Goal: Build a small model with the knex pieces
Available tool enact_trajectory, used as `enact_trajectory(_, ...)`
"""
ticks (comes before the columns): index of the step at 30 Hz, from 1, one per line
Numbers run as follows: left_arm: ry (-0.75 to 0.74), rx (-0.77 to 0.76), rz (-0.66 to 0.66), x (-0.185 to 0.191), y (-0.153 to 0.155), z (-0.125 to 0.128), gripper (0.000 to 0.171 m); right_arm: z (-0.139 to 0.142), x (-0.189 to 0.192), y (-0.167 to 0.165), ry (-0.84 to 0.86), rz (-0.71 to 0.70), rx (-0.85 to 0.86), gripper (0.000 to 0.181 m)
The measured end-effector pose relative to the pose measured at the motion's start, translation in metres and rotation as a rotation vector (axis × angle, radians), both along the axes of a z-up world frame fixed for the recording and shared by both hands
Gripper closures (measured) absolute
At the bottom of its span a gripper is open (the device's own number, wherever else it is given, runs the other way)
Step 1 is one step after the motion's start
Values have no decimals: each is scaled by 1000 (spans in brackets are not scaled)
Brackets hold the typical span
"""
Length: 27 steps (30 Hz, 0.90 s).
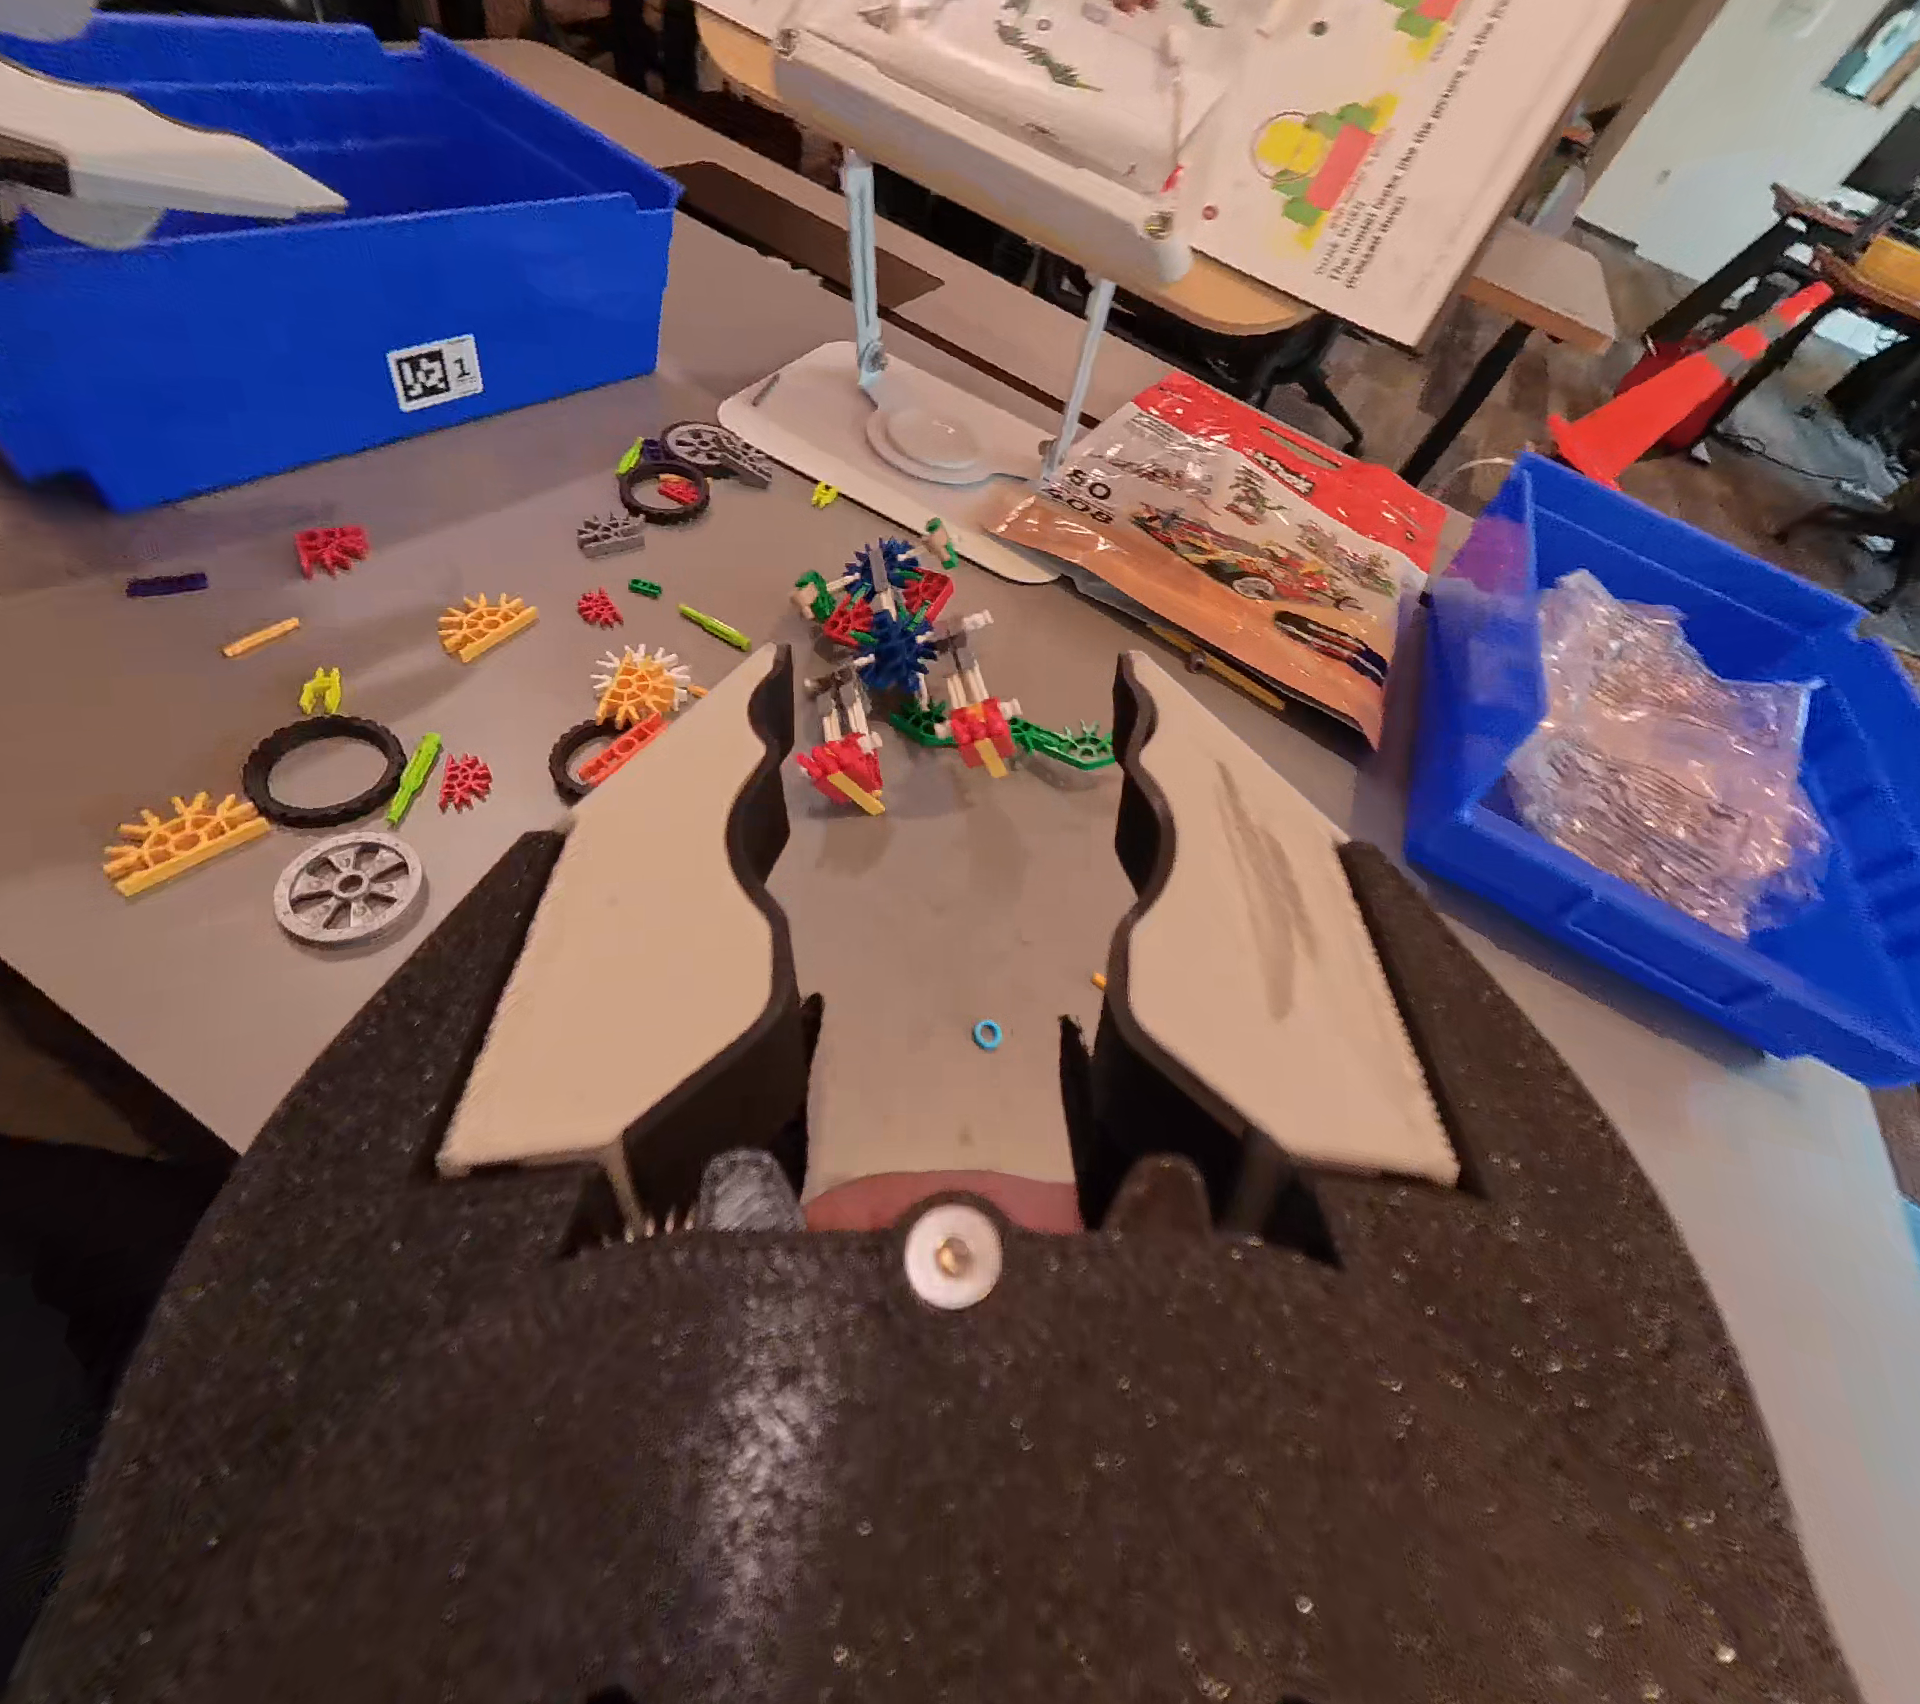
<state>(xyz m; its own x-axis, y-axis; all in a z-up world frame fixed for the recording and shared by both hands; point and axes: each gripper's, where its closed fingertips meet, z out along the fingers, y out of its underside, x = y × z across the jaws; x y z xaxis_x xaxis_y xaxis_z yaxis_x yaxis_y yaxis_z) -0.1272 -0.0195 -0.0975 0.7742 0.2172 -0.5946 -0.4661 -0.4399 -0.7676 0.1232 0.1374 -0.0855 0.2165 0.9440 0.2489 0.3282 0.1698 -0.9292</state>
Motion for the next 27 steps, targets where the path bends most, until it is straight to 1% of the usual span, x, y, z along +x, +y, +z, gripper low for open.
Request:
enact_trajectory(3,-87,5,-22,9,11,-11,114,2,-16,-4,12,19,28,120)
enact_trajectory(6,-126,66,-6,8,17,0,115,3,-31,-6,15,31,88,120)
enact_trajectory(8,-162,127,38,0,17,11,117,-2,-39,-6,-6,40,112,120)
enact_trajectory(10,-127,139,60,-4,16,17,117,-6,-44,2,-37,18,129,120)
enact_trajectory(11,-92,150,52,-4,16,24,117,-3,-45,5,-36,13,125,120)
enact_trajectory(13,-17,173,32,-5,18,39,117,13,-50,11,-5,0,108,120)
enact_trajectory(15,21,177,5,-4,23,50,117,31,-61,9,39,15,53,120)
enact_trajectory(18,36,190,-59,4,38,56,116,39,-83,4,74,54,-48,120)
enact_trajectory(20,85,197,-91,10,47,56,117,32,-97,9,82,49,-39,120)
enact_trajectory(22,162,211,-101,12,50,54,117,14,-106,12,80,53,-44,120)
enact_trajectory(24,158,255,-105,13,49,53,117,-3,-112,17,47,41,-46,120)
enact_trajectory(25,168,258,-98,12,49,53,117,-3,-115,18,37,43,-15,120)
enact_trajectory(26,191,245,-83,9,49,55,116,2,-117,21,52,38,36,120)
enact_trajectory(27,217,256,-77,8,49,62,115,9,-119,23,74,32,78,121)
